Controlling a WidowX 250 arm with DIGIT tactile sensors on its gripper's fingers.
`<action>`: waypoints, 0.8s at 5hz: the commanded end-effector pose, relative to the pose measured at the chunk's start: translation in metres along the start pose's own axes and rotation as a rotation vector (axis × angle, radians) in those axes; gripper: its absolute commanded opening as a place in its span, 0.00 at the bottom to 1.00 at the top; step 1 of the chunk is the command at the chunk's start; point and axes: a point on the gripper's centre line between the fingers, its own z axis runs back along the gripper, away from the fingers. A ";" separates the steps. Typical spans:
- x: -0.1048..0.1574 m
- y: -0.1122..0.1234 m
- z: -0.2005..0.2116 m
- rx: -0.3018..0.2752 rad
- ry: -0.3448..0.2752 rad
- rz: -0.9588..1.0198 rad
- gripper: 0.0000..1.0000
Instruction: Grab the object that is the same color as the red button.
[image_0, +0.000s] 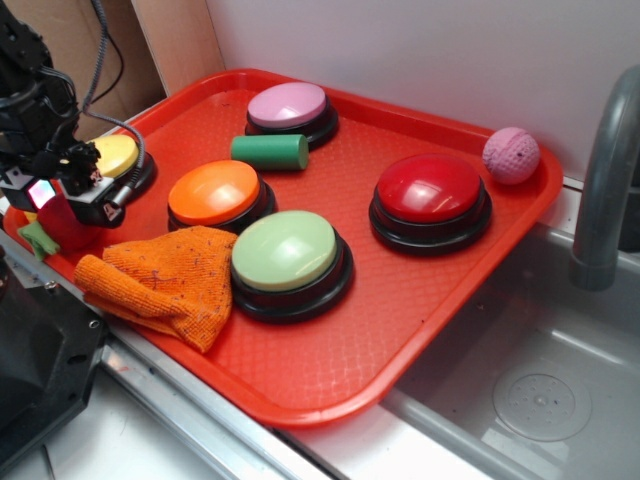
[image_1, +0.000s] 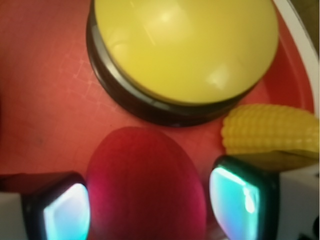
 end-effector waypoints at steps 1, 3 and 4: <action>-0.001 0.002 -0.009 -0.001 -0.030 0.038 0.26; 0.012 -0.008 0.012 -0.002 0.009 0.015 0.00; 0.023 -0.031 0.042 -0.083 0.035 -0.041 0.00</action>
